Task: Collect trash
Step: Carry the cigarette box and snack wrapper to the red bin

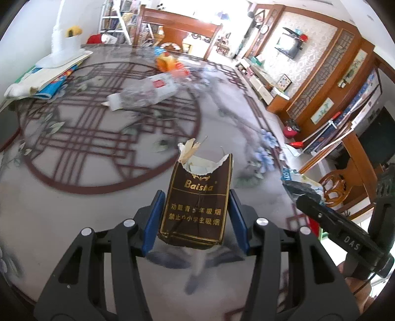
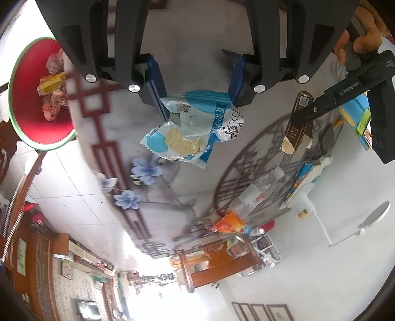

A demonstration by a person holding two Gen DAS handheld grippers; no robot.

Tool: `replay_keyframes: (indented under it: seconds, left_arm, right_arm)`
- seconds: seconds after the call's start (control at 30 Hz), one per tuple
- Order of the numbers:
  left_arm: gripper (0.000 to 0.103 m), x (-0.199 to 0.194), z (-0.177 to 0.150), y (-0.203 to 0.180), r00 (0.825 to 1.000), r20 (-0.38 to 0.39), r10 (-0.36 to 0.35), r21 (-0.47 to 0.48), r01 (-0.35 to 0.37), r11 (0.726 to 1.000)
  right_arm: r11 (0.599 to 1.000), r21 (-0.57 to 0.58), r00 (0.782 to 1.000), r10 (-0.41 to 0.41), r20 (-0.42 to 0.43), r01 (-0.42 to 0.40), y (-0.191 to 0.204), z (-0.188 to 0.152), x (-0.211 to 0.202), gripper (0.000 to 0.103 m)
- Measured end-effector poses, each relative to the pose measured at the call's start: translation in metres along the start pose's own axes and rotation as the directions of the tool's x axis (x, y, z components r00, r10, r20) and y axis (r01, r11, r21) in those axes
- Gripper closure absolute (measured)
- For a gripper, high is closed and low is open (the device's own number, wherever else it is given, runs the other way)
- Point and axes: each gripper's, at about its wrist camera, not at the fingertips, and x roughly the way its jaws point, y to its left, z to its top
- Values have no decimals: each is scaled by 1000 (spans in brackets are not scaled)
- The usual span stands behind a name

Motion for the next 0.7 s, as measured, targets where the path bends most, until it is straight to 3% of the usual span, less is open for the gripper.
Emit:
replay_keyframes:
  seconds: [0.5,0.7]
  left_arm:
    - [54,13,-5,-68,999,-17,-35,101,36,994]
    - [54,21,-8,-95,997,-38,-64,139,68,988]
  right_arm:
    - [994,104,996,18,90,-28,-38,7,-34,58]
    - [986,165,993,-32,113,13,-65,12,-47,58]
